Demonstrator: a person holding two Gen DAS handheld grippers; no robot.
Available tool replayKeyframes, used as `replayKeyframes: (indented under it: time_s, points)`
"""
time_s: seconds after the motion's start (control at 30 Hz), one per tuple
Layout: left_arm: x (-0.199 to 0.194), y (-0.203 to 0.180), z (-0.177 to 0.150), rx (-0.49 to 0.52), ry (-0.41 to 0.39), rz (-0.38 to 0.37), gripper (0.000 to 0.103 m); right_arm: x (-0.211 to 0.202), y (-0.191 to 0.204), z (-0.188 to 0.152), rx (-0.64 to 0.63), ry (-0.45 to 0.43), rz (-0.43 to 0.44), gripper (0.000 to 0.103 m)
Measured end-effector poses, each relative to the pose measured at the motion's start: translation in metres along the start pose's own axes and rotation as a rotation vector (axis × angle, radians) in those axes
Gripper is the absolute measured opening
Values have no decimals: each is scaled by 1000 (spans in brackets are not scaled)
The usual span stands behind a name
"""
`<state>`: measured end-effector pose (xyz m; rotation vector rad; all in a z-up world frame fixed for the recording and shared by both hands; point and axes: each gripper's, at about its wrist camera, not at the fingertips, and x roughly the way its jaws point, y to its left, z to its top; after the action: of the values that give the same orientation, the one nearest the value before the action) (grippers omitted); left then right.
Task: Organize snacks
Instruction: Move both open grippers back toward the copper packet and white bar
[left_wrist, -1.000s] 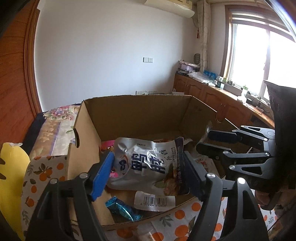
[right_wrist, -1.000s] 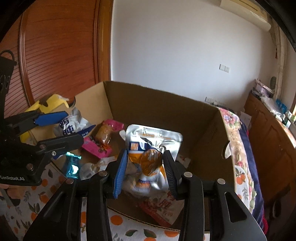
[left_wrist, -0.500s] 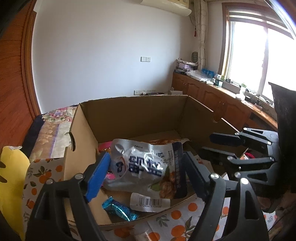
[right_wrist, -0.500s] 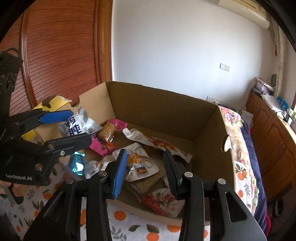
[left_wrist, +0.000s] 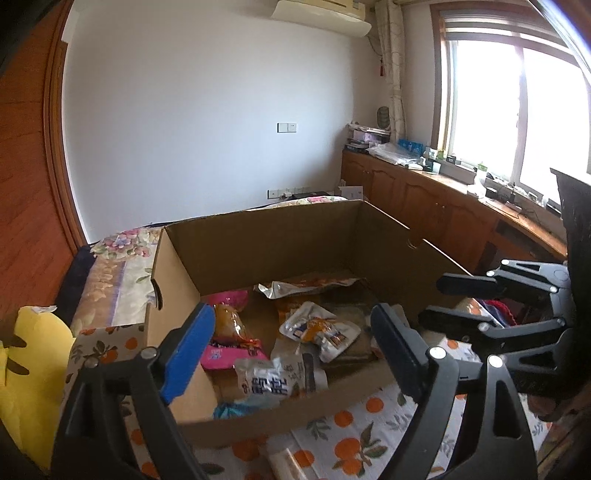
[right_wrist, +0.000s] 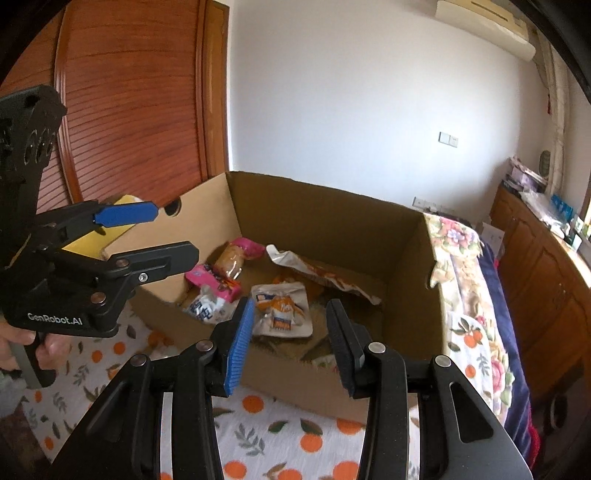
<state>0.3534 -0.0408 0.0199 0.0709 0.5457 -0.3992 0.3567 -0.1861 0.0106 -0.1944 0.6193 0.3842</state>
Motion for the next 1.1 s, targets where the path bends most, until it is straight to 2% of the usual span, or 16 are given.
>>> replayKeyframes:
  time_s: [0.3,0.63,1.1]
  points:
    - [-38,-22,-23,34,1,8,87,-50,4,-28,34,9,-6,45]
    - [-57,-35,-56,42,34,24,87,-77,12,-63,54,38,-20,47]
    - [-43,-19,-106,-30,132,61,87,-82,13,-104,62,99,15,57]
